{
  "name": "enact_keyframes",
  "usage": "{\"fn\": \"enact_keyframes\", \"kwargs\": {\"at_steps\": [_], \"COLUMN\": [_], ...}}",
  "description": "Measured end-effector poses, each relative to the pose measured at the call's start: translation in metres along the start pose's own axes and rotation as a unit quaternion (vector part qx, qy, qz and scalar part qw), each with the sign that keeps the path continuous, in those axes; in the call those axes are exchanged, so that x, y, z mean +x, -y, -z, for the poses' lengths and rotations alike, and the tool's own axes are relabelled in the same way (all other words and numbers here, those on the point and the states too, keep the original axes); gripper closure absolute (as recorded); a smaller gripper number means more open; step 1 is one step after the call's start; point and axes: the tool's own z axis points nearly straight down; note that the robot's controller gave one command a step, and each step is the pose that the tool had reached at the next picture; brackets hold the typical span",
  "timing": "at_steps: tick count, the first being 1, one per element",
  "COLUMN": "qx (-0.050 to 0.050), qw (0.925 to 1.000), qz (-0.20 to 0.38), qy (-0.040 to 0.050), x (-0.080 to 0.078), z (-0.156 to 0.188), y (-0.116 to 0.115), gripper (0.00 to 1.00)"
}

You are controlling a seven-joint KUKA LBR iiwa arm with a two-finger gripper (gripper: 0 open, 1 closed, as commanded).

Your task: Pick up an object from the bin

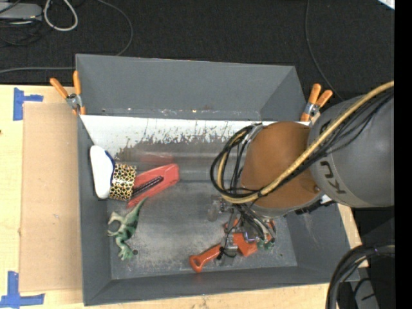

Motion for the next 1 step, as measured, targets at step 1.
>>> {"fn": "enact_keyframes", "kwargs": {"at_steps": [1], "qx": [0.0], "qw": [1.0], "qz": [0.0], "qy": [0.0], "x": [0.0], "z": [0.0], "y": [0.0], "gripper": [0.0]}}
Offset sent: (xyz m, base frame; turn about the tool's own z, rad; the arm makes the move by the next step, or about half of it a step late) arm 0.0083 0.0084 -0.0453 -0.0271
